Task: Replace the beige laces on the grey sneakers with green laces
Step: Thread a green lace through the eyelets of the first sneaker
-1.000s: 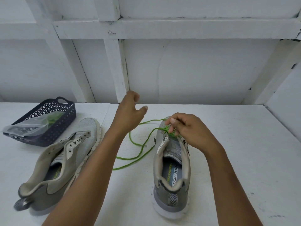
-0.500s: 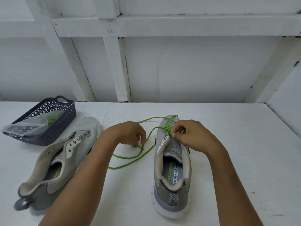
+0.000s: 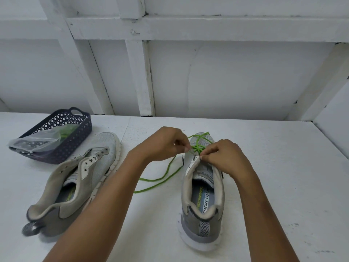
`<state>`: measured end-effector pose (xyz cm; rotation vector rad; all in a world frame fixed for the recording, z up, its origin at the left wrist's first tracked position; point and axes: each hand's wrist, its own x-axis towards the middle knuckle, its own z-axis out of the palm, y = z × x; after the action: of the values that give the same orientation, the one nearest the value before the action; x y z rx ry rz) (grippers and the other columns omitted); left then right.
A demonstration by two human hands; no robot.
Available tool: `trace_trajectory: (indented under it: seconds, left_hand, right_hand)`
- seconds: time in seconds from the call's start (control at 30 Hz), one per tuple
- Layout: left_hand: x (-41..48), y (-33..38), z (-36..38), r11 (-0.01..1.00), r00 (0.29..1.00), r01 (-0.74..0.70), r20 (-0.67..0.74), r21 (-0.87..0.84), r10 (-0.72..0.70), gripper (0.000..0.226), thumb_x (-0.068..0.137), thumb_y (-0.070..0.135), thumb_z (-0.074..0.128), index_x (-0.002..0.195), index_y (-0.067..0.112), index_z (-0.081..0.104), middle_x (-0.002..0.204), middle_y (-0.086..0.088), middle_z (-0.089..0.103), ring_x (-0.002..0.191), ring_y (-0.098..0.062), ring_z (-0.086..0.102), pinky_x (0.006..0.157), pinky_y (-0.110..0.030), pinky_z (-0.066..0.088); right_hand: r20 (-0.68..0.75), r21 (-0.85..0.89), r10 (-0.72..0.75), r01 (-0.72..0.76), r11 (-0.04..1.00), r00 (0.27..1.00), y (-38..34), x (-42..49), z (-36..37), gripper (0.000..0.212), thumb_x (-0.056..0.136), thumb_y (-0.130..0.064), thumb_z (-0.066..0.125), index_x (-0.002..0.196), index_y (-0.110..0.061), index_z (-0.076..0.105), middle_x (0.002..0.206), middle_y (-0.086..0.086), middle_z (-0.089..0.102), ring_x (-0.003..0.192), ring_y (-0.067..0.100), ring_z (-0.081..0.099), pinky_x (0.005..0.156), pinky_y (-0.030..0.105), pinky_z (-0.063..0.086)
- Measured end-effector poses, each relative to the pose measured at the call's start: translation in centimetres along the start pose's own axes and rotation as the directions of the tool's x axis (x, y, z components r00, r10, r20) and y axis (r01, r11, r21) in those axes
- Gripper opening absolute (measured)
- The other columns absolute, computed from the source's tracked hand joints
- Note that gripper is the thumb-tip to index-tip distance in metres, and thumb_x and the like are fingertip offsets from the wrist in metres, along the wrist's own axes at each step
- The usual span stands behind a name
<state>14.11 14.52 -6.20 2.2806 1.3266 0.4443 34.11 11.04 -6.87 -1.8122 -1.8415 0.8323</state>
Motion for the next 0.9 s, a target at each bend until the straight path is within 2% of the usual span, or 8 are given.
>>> trace_trajectory:
  seconds: [0.1,0.23,0.37,0.6,0.8,0.9]
  left_hand:
    - [0.5,0.8,0.6,0.996,1.000,-0.011,0.021,0.084,0.009,0.013,0.090,0.017,0.069,0.098,0.019,0.078,0.093,0.004,0.071,0.085,-0.012,0.062,0.079,-0.032,0.051]
    - [0.9,0.9,0.6,0.990,1.000,-0.001,0.019,0.144,-0.002,0.013,0.091,0.019,0.066,0.098,0.019,0.077,0.092,0.005,0.070,0.085,-0.011,0.061,0.079,-0.032,0.051]
    - [1.0,0.9,0.6,0.986,1.000,0.013,0.020,0.165,-0.017,0.013,0.092,0.018,0.064,0.098,0.019,0.076,0.091,0.005,0.070,0.084,-0.010,0.059,0.076,-0.027,0.049]
    - [1.0,0.5,0.5,0.985,0.999,0.026,0.038,0.169,-0.033,0.013,0.090,0.014,0.064,0.093,0.018,0.076,0.090,0.006,0.071,0.083,-0.012,0.061,0.077,-0.032,0.052]
    - [0.8,0.3,0.4,0.994,0.999,0.049,0.015,0.097,-0.051,0.011,0.093,0.018,0.065,0.097,0.017,0.075,0.091,0.004,0.072,0.084,-0.010,0.061,0.075,-0.025,0.048]
    - [0.8,0.5,0.6,0.995,0.999,0.045,0.014,0.089,-0.047,0.011,0.092,0.017,0.065,0.096,0.016,0.075,0.091,0.002,0.072,0.084,-0.012,0.062,0.076,-0.028,0.050]
  right_hand:
    - [0.012,0.048,0.018,-0.019,0.999,1.000,-0.1,0.1,0.1,0.012,0.079,-0.017,0.073,0.081,-0.027,0.080,0.081,-0.014,0.070,0.088,0.008,0.064,0.070,0.018,0.045]
    - [0.034,0.142,0.041,-0.045,0.989,0.999,0.0,0.1,0.0,0.012,0.077,-0.017,0.076,0.081,-0.027,0.080,0.089,-0.007,0.075,0.091,0.013,0.066,0.085,0.030,0.053]
    - [0.052,0.170,0.055,-0.063,0.983,0.997,0.1,0.3,0.4,0.015,0.075,-0.016,0.076,0.077,-0.031,0.079,0.085,-0.009,0.075,0.089,0.013,0.067,0.084,0.032,0.055]
    - [0.055,0.191,0.068,-0.078,0.979,0.996,0.1,0.4,0.7,0.015,0.076,-0.015,0.076,0.082,-0.029,0.080,0.087,-0.008,0.075,0.089,0.013,0.067,0.085,0.032,0.055]
    - [0.045,0.229,0.066,-0.075,0.971,0.997,0.2,0.4,0.9,0.017,0.075,-0.016,0.077,0.074,-0.033,0.077,0.084,-0.011,0.074,0.088,0.010,0.067,0.087,0.035,0.056]
    - [0.036,0.239,0.061,-0.068,0.969,0.997,0.3,0.4,1.0,0.022,0.075,-0.016,0.077,0.067,-0.036,0.074,0.081,-0.013,0.074,0.086,0.010,0.067,0.087,0.035,0.056]
